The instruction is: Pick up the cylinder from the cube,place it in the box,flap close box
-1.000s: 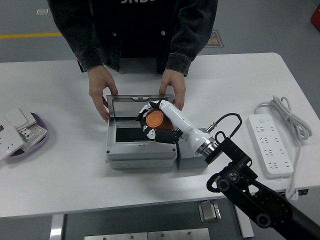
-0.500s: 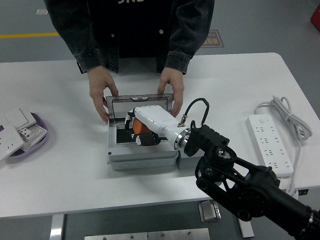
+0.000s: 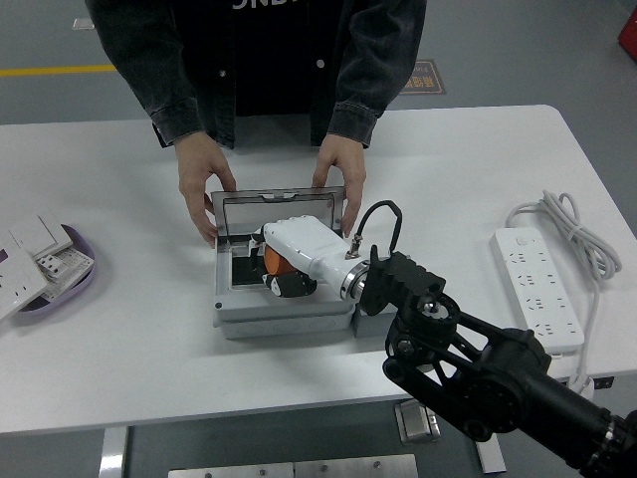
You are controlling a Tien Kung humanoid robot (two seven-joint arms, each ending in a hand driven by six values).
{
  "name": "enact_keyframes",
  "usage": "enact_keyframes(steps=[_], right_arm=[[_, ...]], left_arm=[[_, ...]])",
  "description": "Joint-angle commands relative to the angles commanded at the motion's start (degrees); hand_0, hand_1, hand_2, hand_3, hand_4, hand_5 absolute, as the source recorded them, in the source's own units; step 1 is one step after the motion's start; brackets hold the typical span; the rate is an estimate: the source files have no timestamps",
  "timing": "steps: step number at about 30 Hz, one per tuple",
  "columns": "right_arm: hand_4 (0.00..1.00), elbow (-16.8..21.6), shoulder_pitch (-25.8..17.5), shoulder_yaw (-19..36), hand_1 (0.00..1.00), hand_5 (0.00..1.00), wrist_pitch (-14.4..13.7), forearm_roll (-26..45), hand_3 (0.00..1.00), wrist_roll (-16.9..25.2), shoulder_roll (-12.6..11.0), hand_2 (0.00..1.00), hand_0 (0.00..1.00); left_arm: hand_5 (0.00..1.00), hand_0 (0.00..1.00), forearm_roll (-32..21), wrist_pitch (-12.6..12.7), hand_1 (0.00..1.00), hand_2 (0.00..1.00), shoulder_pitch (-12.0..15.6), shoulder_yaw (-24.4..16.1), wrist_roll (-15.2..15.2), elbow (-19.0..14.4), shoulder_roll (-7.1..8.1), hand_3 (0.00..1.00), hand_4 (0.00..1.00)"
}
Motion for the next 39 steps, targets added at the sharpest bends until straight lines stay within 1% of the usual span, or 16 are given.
enact_keyframes(steps=[3, 4, 9, 10, 15, 16, 19, 21, 22, 24, 27, 28, 33, 34, 36, 39], right_arm=[[0.434, -0.46, 0.01, -0.09, 0.683, 0.143, 0.06, -0.47, 0.676, -0.02, 0.06, 0.671, 0.763], [0.619, -0.55, 0.01, -0.12, 0.71, 0.288, 0.07, -0.56, 0.684, -0.02, 0.07, 0.697, 0.836], [0.619, -1.14, -0.21, 0.08, 0.71, 0.288, 0.15, -0.52, 0.684, 1.07, 0.27, 0.697, 0.836], [0.711, -1.25, -0.37, 0.21, 0.718, 0.274, 0.13, -0.34, 0.701, 1.43, 0.3, 0.709, 0.845], [0.711, -1.42, -0.91, 0.58, 0.718, 0.274, -0.18, 0.96, 0.701, 2.9, 0.29, 0.709, 0.845], [0.773, -1.42, -0.99, 0.74, 0.72, 0.294, -0.31, 1.28, 0.717, 3.4, 0.28, 0.714, 0.846], [0.773, -1.37, -1.19, 1.24, 0.72, 0.294, -1.09, 2.87, 0.717, 5.23, 0.14, 0.714, 0.846], [0.773, -1.08, -1.42, 1.35, 0.72, 0.294, -2.18, 5.29, 0.717, 6.86, -0.15, 0.714, 0.846], [0.795, -0.65, -1.65, 1.38, 0.722, 0.304, -2.94, 7.06, 0.732, 8.02, -0.43, 0.714, 0.849], [0.795, 0.33, -2.07, 1.33, 0.722, 0.304, -3.94, 10.8, 0.732, 9.88, -0.96, 0.714, 0.849], [0.795, 3.41, -2.83, 1.13, 0.722, 0.304, -5.66, 17.33, 0.732, 12.68, -2.27, 0.714, 0.849], [0.81, 4.86, -2.99, 1.1, 0.71, 0.298, -6.37, 19.74, 0.73, 13.49, -2.98, 0.707, 0.835], [0.81, 10.8, -1.87, 1.47, 0.71, 0.298, -8.44, 30.22, 0.73, 14.46, -5.65, 0.707, 0.835], [0.801, 11.74, -1.28, 1.71, 0.678, 0.304, -8.8, 32.44, 0.698, 14.38, -6.1, 0.686, 0.773], [0.801, 11.93, 0.26, 2.36, 0.678, 0.304, -9.32, 35.58, 0.698, 14.17, -6.74, 0.686, 0.773], [0.801, 9.62, 3.38, 3.05, 0.678, 0.304, -9.55, 39.73, 0.698, 14.05, -7.67, 0.686, 0.773]], left_arm=[[0.242, 0.629, 0.01, 0.02, 0.631, 0.598, -0.02, -0.02, 0.0, 0.0, 0.02, 0.64, 0.712], [0.24, 0.629, 0.01, 0.03, 0.631, 0.598, -0.02, -0.01, -0.01, 0.0, 0.03, 0.641, 0.711], [0.24, 0.629, 0.09, 0.03, 0.631, 0.598, -0.05, 0.01, -0.05, 0.0, -0.03, 0.641, 0.711], [0.239, 0.628, 0.07, 0.04, 0.631, 0.597, -0.07, 0.04, -0.09, 0.0, -0.07, 0.639, 0.711], [0.239, 0.628, 0.06, 0.06, 0.631, 0.597, 0.0, 0.07, -0.14, 0.0, -0.16, 0.639, 0.711], [0.236, 0.628, 0.05, 0.07, 0.63, 0.597, 0.03, 0.09, -0.14, 0.0, -0.16, 0.639, 0.71], [0.236, 0.628, -0.09, 0.11, 0.63, 0.597, 0.05, 0.19, -0.19, 0.0, -0.2, 0.639, 0.71], [0.236, 0.628, -0.22, 0.11, 0.63, 0.597, 0.05, 0.34, -0.27, 0.0, -0.22, 0.639, 0.71], [0.228, 0.628, -0.37, 0.11, 0.63, 0.596, 0.06, 0.48, -0.33, 0.0, -0.25, 0.638, 0.702], [0.228, 0.628, -0.63, 0.1, 0.63, 0.596, 0.08, 0.74, -0.43, 0.0, -0.3, 0.638, 0.702], [0.228, 0.628, -0.87, 0.08, 0.63, 0.596, 0.2, 1.03, -0.49, 0.0, -0.4, 0.638, 0.702], [0.223, 0.629, -0.87, 0.08, 0.631, 0.595, 0.28, 1.06, -0.47, 0.0, -0.44, 0.636, 0.697], [0.223, 0.629, -0.67, 0.07, 0.631, 0.595, 0.49, 0.99, -0.42, 0.0, -0.5, 0.636, 0.697], [0.221, 0.628, -0.57, 0.07, 0.63, 0.595, 0.51, 0.91, -0.4, 0.0, -0.5, 0.636, 0.697], [0.221, 0.628, -0.34, 0.06, 0.63, 0.595, 0.47, 0.71, -0.38, 0.0, -0.49, 0.636, 0.697], [0.221, 0.628, -0.31, 0.15, 0.63, 0.595, 0.3, 0.41, -0.45, 0.0, -0.49, 0.636, 0.697]])
